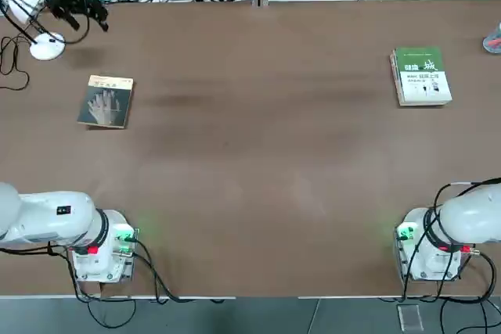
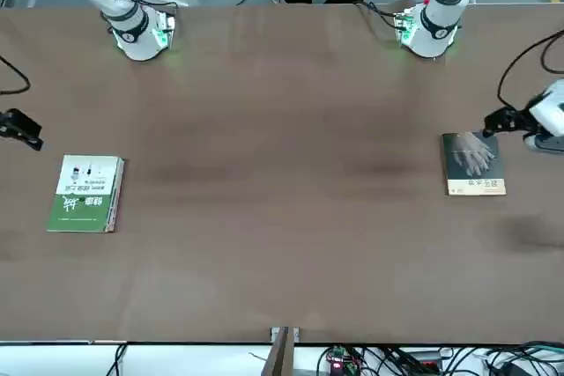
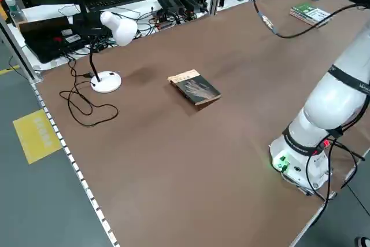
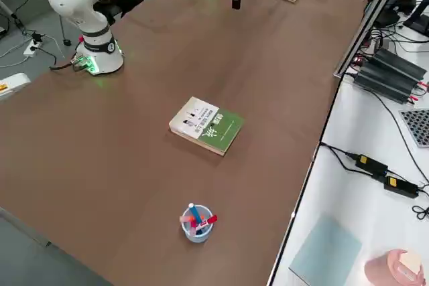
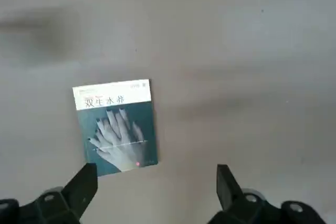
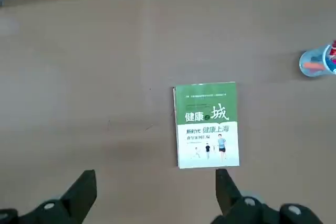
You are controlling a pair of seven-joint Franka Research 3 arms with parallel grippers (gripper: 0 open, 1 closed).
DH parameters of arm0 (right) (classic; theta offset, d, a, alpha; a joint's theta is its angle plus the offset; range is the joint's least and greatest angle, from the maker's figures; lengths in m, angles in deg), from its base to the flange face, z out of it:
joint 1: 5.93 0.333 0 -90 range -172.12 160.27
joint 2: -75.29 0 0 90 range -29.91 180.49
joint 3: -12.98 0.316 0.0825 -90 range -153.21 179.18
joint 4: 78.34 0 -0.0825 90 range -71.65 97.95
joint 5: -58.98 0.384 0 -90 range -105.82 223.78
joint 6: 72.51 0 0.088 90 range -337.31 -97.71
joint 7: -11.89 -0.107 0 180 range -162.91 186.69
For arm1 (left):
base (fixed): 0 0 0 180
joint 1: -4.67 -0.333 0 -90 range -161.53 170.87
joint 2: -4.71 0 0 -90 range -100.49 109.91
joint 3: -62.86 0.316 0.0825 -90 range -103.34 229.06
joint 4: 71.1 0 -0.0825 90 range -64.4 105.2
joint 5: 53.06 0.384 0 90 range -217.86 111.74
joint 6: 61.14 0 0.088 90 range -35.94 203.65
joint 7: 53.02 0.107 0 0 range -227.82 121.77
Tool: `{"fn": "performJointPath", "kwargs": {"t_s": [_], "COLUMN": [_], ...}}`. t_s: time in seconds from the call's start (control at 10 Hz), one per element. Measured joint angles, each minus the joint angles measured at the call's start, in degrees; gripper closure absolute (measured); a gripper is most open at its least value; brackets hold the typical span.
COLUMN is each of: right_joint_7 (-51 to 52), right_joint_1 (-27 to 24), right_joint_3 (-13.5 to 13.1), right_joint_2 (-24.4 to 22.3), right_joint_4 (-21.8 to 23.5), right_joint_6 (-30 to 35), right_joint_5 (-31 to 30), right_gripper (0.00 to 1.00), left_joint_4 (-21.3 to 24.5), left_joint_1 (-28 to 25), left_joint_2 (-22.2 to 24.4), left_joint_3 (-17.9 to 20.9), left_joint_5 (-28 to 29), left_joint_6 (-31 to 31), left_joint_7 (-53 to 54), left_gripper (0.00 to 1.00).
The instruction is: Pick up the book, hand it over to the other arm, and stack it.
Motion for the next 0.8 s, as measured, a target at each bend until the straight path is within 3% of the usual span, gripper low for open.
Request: {"fn": "performJointPath", "kwargs": {"t_s": [0.3, 0.8], "right_joint_7": [0.00, -3.43], "right_joint_1": [0.00, 0.11], "right_joint_3": [-0.01, 0.01], "right_joint_2": [-0.15, -0.14], "right_joint_4": [0.16, 0.82], "right_joint_6": [1.30, 1.52], "right_joint_5": [0.00, 0.00], "right_gripper": [0.00, 0.00], "left_joint_4": [7.99, 13.81], "left_joint_1": [-0.26, -3.98], "left_joint_2": [3.09, 3.84], "left_joint_3": [-0.01, -0.03], "left_joint_5": [0.00, 0.00], "left_joint_6": [3.69, 6.32], "left_joint_7": [0.06, 7.49], "left_gripper": [0.00, 0.00]}}
